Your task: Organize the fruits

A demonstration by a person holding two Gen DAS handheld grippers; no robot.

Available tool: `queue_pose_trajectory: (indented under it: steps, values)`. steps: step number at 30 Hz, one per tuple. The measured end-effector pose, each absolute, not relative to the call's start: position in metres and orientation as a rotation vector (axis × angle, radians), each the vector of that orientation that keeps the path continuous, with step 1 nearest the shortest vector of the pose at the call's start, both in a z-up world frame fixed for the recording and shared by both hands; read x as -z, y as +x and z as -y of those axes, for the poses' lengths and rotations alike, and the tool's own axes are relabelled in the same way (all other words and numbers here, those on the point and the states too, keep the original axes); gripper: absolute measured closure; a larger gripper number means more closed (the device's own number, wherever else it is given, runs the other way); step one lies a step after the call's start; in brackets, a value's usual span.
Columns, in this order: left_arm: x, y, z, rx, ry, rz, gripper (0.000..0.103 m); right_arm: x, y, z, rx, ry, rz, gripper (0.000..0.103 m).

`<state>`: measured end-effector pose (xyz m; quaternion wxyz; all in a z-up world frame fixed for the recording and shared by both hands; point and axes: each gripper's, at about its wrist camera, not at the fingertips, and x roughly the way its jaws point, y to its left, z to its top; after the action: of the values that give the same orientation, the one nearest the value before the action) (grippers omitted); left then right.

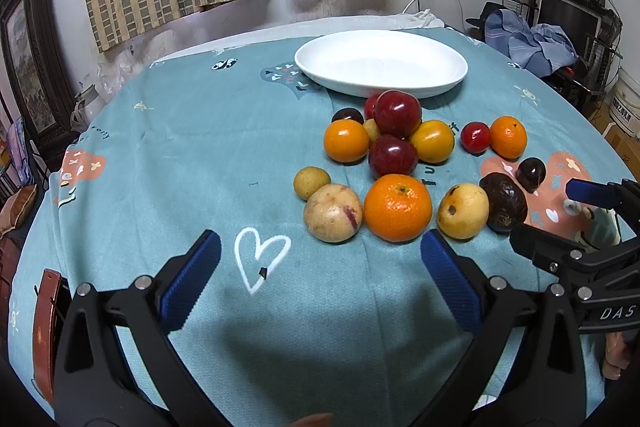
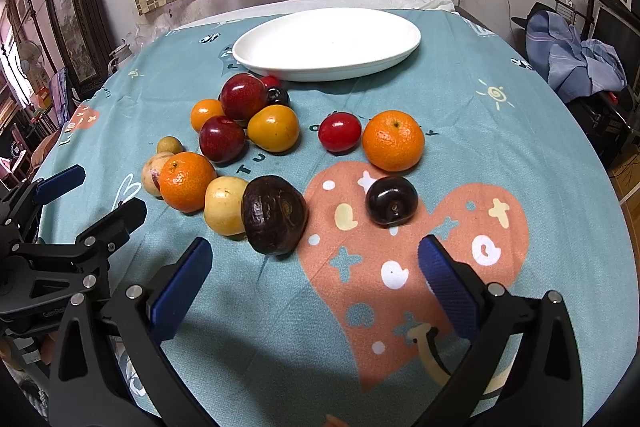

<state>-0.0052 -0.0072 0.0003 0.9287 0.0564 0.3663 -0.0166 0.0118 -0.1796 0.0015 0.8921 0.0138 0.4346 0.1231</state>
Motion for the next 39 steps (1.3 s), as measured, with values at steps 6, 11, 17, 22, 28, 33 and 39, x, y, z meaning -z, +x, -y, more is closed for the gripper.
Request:
queue_pose_trajectory:
  steps: [6,11,17,22,28,33,39]
  values:
    - [-0.0006,-0.0047,0.0076,0.035,0.117,-0.75,0.002,-0.0014,0.0118,0.1795,-0.255,0.028,-0.902,0.001]
    - [-0.0007,-0.0046,0.0078,0.034,0.118,-0.752,0.002,-0.0012,0.0116,0.1795,-0.255,0.029,-0.902,0.001]
    - [-0.0003,-0.0048,0.0073,0.035,0.118,-0.756,0.002,-0.0012,0.0116,0.1794,-0.256,0.029,-0.902,0.001]
    - [-0.0006,-0.0047,0.0075,0.035,0.117,-0.757,0.002,-0.0012,0.0116,0.1793,-0.256,0.03,-0.901,0.001]
    - [0.0005,-0.005,0.0074,0.035,0.118,-0.759,0.002,-0.0012,0.0116,0.1792,-0.255,0.029,-0.903,0.001]
    - [0.0026,-0.007,0.0071,0.036,0.118,-0.763,0.002,-0.0012,0.0114,0.1793,-0.256,0.03,-0.902,0.001]
    - [0.0019,-0.0064,0.0073,0.035,0.118,-0.765,0.002,-0.0011,0.0117,0.1793,-0.256,0.03,-0.903,0.001]
